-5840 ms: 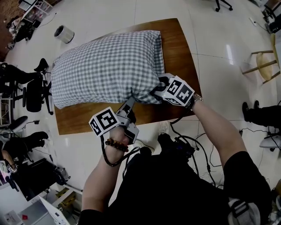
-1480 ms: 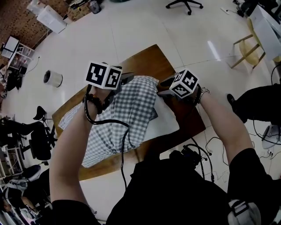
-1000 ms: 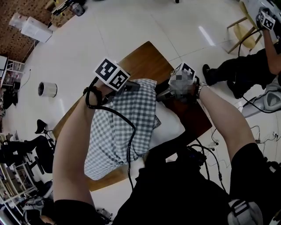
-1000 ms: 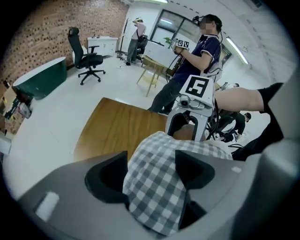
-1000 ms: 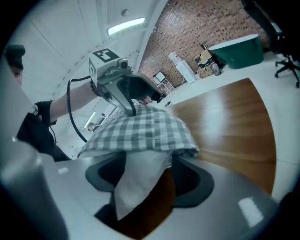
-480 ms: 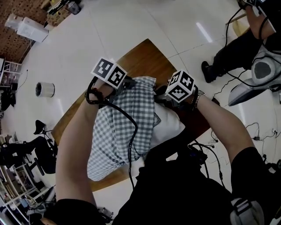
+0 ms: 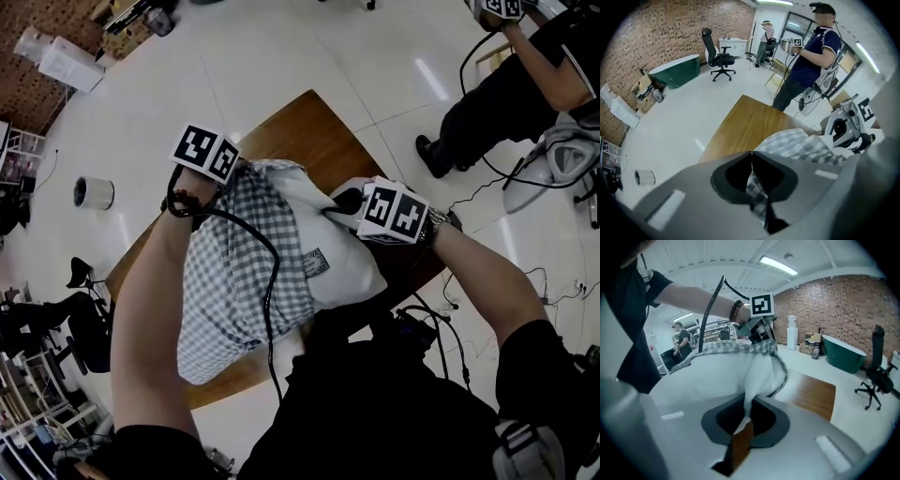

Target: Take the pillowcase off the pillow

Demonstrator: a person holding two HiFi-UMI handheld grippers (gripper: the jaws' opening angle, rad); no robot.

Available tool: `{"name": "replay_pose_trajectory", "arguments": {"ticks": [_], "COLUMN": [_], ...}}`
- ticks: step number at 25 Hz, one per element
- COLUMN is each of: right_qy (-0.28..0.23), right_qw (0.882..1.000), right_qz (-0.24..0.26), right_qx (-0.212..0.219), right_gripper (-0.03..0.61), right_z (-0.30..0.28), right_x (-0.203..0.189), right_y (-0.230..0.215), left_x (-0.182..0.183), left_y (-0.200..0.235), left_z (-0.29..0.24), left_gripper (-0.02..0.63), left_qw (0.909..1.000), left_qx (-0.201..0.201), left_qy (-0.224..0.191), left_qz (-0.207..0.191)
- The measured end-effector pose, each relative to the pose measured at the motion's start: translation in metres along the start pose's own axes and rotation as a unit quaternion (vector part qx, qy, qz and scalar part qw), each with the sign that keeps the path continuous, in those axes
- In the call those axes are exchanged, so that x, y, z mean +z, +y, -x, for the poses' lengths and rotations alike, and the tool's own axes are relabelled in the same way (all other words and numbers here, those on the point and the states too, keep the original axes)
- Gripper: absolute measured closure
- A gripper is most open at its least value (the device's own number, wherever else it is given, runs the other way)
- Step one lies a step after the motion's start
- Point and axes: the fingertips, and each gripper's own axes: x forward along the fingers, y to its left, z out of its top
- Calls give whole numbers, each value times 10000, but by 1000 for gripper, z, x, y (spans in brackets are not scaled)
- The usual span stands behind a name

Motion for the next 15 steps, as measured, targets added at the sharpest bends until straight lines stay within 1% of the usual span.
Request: {"name": "replay_pose_trajectory", "arguments": {"ticks": [2, 8, 11, 13, 15], "right_qy": [-30, -39, -40, -28, -18], "right_qw": [9999, 9984, 9973, 9965, 9959], "right_qz": [112, 482, 628, 698, 746], "right_qx": [-85, -289, -384, -453, -515], "right_gripper": [561, 561, 561, 563, 563], "right_z": [7, 21, 33, 40, 45], "right_x": [2, 12, 19, 26, 29], "right_y": [7, 18, 20, 23, 28], "left_x": [-9, -32, -43, -55, -71], "left_y": [5, 20, 31, 43, 52], "left_z": [6, 16, 25, 34, 40], "left_gripper": [603, 604, 605, 606, 606], "left_qw": [9999, 9988, 9973, 9958, 9946], "left_qx": [148, 428, 690, 860, 949], "left_qy": [0, 26, 89, 149, 167], "left_qz": [51, 217, 249, 283, 385]}}
